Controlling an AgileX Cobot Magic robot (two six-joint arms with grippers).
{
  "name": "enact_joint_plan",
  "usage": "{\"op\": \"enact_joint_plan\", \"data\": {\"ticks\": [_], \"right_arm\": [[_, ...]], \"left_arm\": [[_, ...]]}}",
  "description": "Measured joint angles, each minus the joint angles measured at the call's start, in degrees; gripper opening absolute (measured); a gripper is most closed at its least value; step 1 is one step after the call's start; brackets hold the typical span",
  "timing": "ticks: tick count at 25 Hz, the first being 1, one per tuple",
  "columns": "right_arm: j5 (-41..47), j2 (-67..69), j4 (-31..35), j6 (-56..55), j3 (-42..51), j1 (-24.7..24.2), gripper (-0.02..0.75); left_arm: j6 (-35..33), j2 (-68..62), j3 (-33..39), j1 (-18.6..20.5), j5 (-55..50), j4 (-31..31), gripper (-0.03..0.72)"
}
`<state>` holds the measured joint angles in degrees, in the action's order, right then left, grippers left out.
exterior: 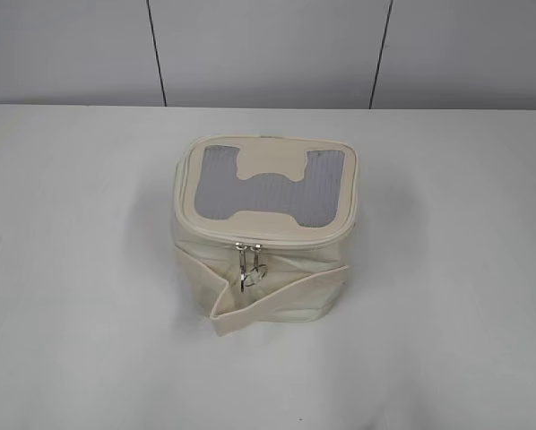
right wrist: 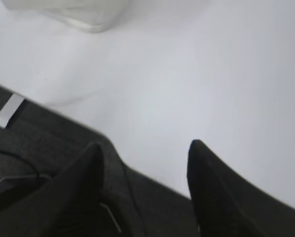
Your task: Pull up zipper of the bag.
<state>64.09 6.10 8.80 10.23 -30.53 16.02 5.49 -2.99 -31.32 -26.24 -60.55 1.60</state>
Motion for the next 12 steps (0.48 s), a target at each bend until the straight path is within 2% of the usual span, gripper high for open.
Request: {"op": "enact_joint_plan", "data": {"ticks": [4, 12], "right_arm": [[-2.8, -6.0, -0.9, -1.6, 1.4, 0.0, 0.433], [-3.8, -6.5, -4.0, -6.4, 1.6, 0.0, 0.421]], "left_arm": [[0.0, 3.3, 0.5, 0.0, 0.1, -0.1, 0.247], [-1.6, 3.3, 0.5, 0.2, 0.1, -1.2, 0.247]]}}
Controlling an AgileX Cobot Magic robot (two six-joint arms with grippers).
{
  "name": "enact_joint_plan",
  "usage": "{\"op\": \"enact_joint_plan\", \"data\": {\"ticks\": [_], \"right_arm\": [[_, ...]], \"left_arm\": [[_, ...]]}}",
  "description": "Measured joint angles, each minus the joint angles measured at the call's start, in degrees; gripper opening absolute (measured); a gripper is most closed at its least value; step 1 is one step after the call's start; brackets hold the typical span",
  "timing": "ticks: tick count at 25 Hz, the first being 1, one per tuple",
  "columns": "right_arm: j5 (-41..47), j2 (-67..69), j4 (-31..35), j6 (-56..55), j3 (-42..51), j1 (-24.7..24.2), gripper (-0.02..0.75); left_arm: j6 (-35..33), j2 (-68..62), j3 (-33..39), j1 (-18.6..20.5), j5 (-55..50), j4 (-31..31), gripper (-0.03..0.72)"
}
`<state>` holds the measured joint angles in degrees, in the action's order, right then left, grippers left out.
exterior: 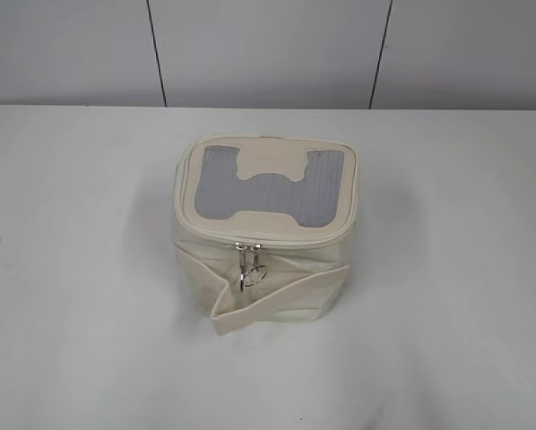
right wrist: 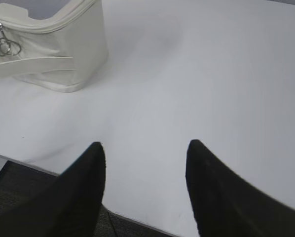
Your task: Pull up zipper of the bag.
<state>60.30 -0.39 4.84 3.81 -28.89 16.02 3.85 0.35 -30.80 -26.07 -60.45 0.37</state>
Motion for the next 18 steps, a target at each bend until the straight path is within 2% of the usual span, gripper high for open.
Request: {"op": "enact_joint_plan", "data": {"ticks": [6, 8, 10, 15, 16, 18], "right_arm": [[-0.1, 0.0, -0.3, -0.7, 0.0, 0.0, 0.419], [-0.1, 0.0, -0.4, -0.7, 0.0, -0.1, 0.419], [-0.1, 0.0, -0.4, -0.7, 0.0, -1.5, 0.418], [-0.1, 0.0, -0.3, -0.7, 0.0, -12.5, 0.414], [-0.1, 0.0, -0.3, -0.7, 0.0, -14.0, 0.413], [-0.1, 0.0, -0.3, -0.7, 0.0, -16.2, 0.412]], "left_arm": [[0.0, 0.0, 0.0, 0.0, 0.0, -0.4, 0.247], [-0.1, 0.0, 0.0, 1.3, 0.0, -0.4, 0.247], [-0.1, 0.0, 0.0, 5.9, 0.0, -0.4, 0.247], [-0.1, 0.0, 0.0, 23.5, 0.0, -0.4, 0.247], [-0.1, 0.0, 0.0, 25.5, 0.0, -0.4, 0.247], [-0.1, 0.0, 0.1, 26.9, 0.0, -0.4, 0.247]]}}
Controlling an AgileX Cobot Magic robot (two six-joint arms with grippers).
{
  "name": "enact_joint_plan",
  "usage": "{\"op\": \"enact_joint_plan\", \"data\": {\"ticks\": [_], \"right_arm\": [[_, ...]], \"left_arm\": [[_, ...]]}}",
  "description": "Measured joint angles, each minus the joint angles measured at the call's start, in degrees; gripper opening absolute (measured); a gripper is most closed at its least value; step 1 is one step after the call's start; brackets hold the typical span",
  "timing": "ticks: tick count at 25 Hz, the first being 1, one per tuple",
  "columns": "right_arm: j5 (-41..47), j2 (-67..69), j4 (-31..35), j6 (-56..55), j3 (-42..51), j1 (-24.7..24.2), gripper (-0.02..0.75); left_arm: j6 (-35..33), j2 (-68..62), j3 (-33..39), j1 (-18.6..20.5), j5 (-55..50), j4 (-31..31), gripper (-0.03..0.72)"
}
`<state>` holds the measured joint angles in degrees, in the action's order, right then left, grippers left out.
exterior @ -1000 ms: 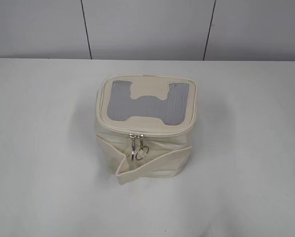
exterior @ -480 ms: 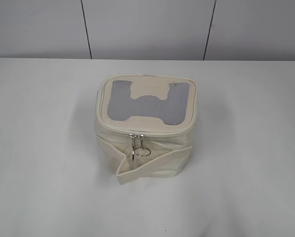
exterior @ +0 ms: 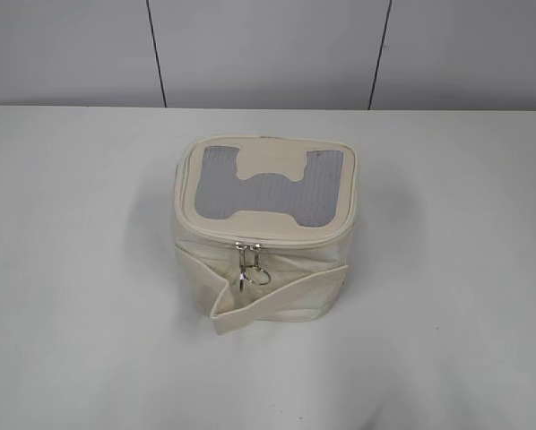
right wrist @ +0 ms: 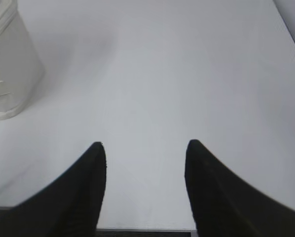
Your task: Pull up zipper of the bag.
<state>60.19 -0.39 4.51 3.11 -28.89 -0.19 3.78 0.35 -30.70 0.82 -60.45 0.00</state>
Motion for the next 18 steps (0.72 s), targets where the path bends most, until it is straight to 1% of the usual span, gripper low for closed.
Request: {"op": "enact_joint_plan", "data": {"ticks": [18], "right_arm": [[0.0, 0.0, 0.0, 0.0, 0.0, -0.5, 0.412]], "left_arm": [[-0.1, 0.0, 0.0, 0.0, 0.0, 0.0, 0.247]]}}
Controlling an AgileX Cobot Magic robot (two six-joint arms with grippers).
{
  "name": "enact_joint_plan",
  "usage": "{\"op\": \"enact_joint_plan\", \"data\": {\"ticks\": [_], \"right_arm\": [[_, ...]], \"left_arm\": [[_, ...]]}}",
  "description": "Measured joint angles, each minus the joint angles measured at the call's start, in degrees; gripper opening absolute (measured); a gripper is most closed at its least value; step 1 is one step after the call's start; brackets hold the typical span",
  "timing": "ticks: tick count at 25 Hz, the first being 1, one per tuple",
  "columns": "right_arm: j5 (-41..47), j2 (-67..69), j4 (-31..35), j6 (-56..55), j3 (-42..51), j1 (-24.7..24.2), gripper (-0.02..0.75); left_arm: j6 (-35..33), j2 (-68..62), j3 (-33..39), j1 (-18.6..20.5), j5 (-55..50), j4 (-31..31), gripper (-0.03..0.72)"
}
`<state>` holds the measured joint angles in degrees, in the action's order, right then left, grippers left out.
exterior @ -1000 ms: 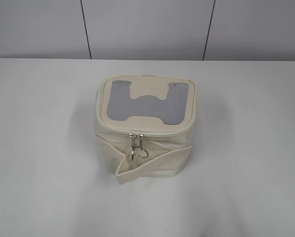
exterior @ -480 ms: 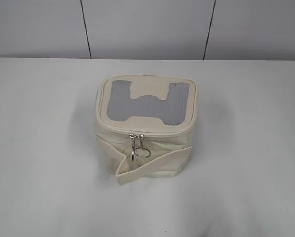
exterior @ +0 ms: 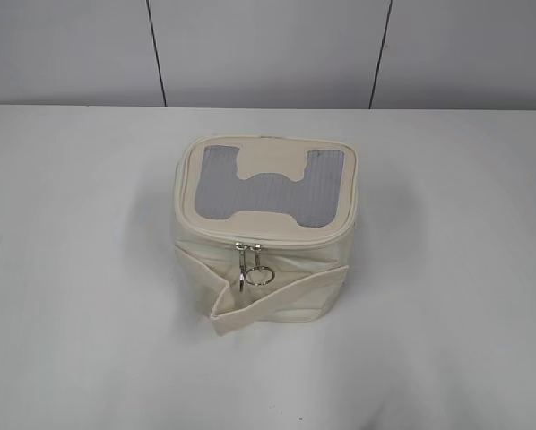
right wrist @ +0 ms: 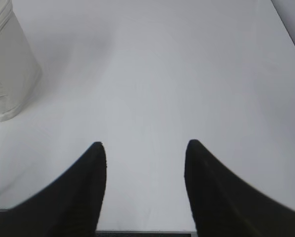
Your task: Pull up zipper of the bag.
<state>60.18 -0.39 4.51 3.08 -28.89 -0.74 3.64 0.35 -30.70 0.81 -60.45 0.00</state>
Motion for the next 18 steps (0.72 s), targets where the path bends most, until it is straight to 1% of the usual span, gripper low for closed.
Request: {"op": "enact_joint_plan", "data": {"ticks": [18], "right_arm": [[-0.1, 0.0, 0.0, 0.0, 0.0, 0.0, 0.411]], "left_arm": [[0.0, 0.0, 0.0, 0.0, 0.0, 0.0, 0.247]]}}
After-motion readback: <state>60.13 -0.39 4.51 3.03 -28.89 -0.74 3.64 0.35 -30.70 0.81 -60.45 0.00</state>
